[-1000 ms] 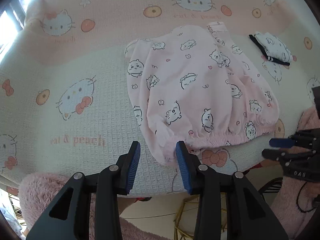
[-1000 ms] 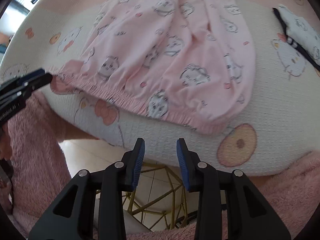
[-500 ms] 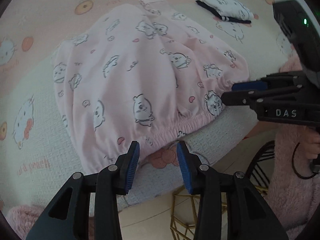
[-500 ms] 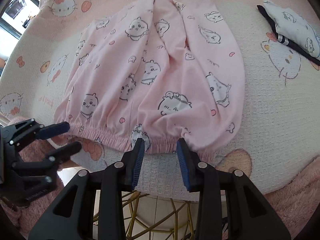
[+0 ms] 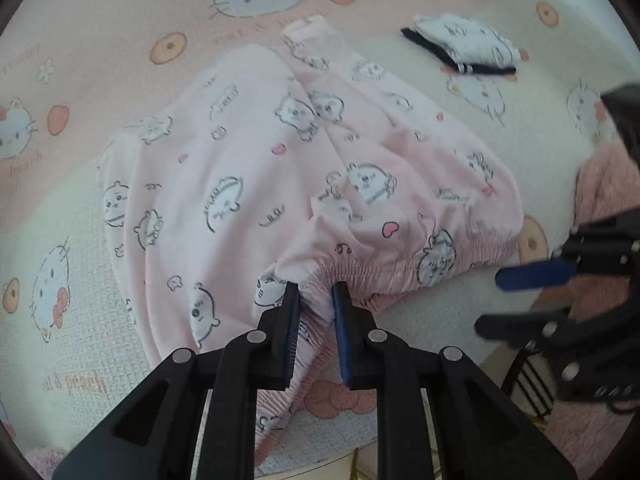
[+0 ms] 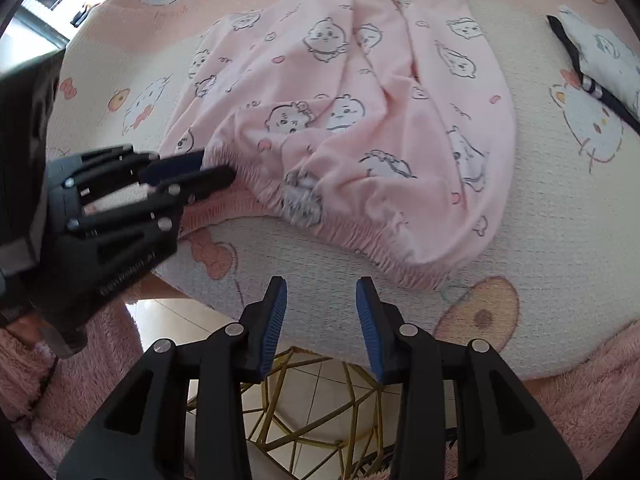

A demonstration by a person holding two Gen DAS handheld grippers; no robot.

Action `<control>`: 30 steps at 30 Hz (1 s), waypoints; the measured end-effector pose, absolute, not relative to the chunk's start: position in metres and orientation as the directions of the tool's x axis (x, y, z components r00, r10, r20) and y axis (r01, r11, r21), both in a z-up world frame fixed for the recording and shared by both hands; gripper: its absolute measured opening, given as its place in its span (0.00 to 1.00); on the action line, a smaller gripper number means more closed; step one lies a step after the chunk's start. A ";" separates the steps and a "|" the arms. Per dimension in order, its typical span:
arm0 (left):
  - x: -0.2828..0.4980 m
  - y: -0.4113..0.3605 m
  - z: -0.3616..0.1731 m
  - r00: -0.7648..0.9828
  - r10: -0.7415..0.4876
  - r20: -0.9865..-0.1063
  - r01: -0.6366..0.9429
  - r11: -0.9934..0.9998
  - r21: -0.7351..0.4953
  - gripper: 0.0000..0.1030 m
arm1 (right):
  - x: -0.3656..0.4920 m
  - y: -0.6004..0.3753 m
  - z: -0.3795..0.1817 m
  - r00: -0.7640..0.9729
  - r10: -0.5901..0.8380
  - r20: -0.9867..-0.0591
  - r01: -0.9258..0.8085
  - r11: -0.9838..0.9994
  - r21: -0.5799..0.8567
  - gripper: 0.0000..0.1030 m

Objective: Fold clothes

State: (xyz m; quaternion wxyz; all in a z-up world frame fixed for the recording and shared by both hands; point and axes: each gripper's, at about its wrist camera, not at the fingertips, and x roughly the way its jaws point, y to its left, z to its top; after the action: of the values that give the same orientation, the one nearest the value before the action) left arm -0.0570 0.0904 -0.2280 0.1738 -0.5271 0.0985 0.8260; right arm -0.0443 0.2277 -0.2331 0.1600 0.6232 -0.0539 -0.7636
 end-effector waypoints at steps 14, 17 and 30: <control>-0.069 0.058 -0.265 -0.170 0.249 -0.953 -0.302 -0.934 -0.190 0.18 | -0.069 0.242 -0.239 -0.278 -0.145 -0.949 0.064 -0.989 0.132 0.36; -0.066 0.019 -0.249 -0.212 0.377 -0.902 -0.142 -0.925 -0.353 0.18 | -0.064 0.248 -0.230 -0.297 -0.203 -0.933 0.039 -0.979 0.201 0.36; -0.046 -0.002 -0.270 -0.220 0.234 -0.947 -0.026 -0.972 -0.234 0.19 | -0.059 0.249 -0.237 -0.302 -0.127 -0.945 -0.021 -0.990 0.140 0.37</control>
State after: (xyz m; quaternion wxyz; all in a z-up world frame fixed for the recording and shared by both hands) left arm -0.0461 -0.0021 -0.2704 0.0838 -0.6189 -0.0837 0.7765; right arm -0.0586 0.2489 -0.2371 0.0330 0.5898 -0.0626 -0.8045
